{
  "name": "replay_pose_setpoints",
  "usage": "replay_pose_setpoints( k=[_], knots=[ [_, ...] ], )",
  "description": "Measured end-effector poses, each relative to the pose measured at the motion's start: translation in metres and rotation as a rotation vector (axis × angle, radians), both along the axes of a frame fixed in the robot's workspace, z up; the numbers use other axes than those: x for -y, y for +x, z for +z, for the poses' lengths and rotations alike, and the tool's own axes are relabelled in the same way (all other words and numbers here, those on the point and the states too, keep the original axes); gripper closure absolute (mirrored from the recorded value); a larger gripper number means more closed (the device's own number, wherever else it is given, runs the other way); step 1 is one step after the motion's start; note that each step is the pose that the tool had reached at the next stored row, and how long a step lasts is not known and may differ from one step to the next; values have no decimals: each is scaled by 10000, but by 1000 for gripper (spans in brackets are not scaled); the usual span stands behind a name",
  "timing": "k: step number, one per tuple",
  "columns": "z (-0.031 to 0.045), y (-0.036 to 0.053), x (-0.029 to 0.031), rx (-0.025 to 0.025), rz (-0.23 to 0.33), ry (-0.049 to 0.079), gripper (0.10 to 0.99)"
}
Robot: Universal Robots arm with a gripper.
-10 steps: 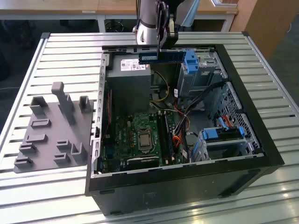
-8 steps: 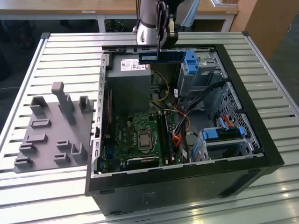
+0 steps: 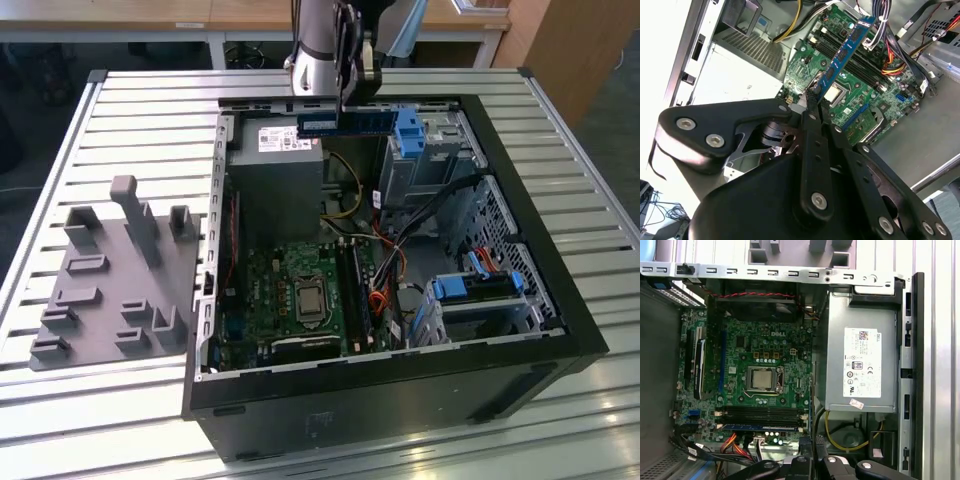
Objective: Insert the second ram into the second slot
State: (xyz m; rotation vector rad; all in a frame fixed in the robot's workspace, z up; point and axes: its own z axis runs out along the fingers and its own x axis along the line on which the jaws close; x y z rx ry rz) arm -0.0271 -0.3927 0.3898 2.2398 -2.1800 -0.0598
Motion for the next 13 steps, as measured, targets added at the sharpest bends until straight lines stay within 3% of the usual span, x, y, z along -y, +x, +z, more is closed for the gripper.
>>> replay_pose_setpoints(
  k=[13],
  knots=[
    [0,0,54,0,1,-39,949]
  ],
)
